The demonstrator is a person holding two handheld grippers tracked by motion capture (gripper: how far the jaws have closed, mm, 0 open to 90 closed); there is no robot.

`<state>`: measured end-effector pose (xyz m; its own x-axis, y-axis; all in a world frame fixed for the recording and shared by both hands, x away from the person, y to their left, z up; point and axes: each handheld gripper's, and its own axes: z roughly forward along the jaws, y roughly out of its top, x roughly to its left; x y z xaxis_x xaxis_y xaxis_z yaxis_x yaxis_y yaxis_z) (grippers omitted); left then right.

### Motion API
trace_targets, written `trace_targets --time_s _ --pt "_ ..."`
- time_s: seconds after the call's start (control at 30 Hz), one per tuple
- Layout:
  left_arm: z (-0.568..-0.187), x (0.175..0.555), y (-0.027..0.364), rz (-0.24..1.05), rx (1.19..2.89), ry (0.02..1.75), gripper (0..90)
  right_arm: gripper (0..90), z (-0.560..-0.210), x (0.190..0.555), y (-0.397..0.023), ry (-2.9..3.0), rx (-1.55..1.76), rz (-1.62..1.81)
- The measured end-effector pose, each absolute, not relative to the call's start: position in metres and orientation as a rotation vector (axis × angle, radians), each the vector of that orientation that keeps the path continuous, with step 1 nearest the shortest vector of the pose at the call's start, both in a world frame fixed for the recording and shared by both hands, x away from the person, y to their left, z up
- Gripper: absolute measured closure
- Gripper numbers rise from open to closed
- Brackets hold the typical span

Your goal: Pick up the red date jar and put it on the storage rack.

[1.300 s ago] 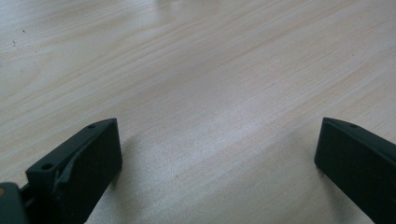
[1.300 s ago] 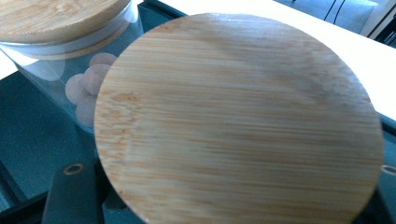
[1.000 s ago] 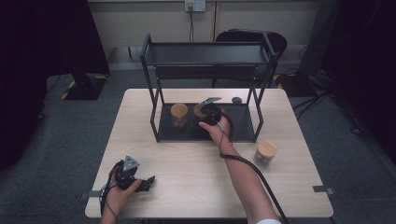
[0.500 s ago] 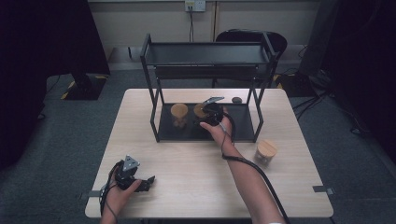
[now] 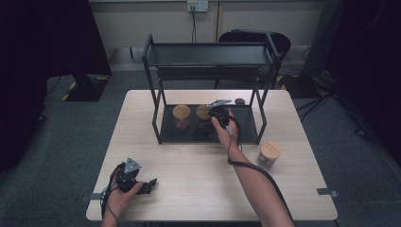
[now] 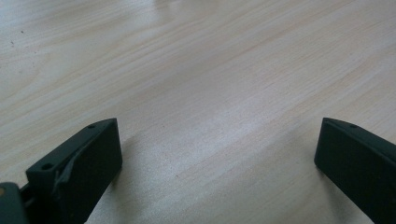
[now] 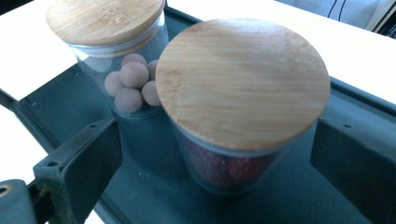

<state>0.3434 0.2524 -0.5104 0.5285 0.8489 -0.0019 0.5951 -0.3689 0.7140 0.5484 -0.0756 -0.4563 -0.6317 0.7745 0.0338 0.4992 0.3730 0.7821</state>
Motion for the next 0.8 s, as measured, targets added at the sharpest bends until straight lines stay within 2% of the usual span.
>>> trace_targets --time_s 0.8 --pt "-0.510 0.343 0.252 0.488 2.099 1.165 0.4 1.9 -0.449 0.517 -0.094 2.303 1.091 1.108"
